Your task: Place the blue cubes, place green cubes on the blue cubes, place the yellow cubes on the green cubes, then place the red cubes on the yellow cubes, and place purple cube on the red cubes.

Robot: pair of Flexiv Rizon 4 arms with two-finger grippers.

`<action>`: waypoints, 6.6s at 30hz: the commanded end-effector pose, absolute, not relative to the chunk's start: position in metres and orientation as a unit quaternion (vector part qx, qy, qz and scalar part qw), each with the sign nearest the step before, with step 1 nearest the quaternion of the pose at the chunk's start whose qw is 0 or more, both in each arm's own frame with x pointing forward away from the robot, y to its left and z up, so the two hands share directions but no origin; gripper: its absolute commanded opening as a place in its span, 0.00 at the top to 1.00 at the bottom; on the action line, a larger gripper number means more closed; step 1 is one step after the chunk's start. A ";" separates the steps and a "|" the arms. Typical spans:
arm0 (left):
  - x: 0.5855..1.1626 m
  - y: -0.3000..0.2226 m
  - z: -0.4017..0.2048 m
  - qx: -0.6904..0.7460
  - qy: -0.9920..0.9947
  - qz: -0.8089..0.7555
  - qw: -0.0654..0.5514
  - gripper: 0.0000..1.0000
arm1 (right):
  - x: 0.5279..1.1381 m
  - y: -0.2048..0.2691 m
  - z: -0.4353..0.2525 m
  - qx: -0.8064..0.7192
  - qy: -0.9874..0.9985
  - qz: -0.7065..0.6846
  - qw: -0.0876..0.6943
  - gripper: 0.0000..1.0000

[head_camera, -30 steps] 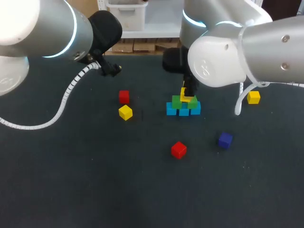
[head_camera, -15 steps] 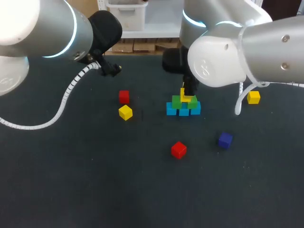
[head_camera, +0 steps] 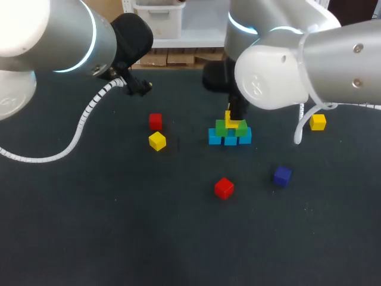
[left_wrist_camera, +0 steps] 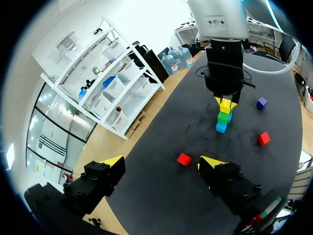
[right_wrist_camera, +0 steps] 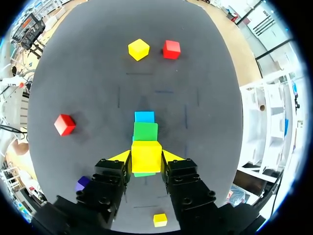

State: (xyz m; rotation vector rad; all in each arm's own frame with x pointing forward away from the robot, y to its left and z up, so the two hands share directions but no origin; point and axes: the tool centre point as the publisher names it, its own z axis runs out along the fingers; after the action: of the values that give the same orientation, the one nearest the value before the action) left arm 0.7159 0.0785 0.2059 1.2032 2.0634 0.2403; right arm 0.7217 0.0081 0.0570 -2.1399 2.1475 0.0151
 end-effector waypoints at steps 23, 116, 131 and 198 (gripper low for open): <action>0.716 0.079 0.206 0.468 0.801 0.092 0.362 0.00 | 0.719 0.007 0.054 -0.703 0.709 0.006 0.054 0.17; 0.716 0.079 0.206 0.468 0.801 0.092 0.362 0.00 | 0.749 -0.221 0.000 -0.633 0.774 -0.003 -0.005 0.96; 0.716 0.079 0.206 0.468 0.801 0.092 0.362 0.00 | 0.735 -0.181 0.048 -0.620 0.785 -0.007 0.018 1.00; 0.716 0.079 0.206 0.468 0.801 0.092 0.362 0.00 | 0.720 -0.029 0.064 -0.702 0.710 -0.012 0.053 1.00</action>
State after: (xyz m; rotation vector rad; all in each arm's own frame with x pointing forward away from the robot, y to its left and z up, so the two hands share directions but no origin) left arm 0.7159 0.0785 0.2059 1.2032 2.0634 0.2404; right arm 0.7180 -0.0303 0.0660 -2.1333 2.1591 -0.0384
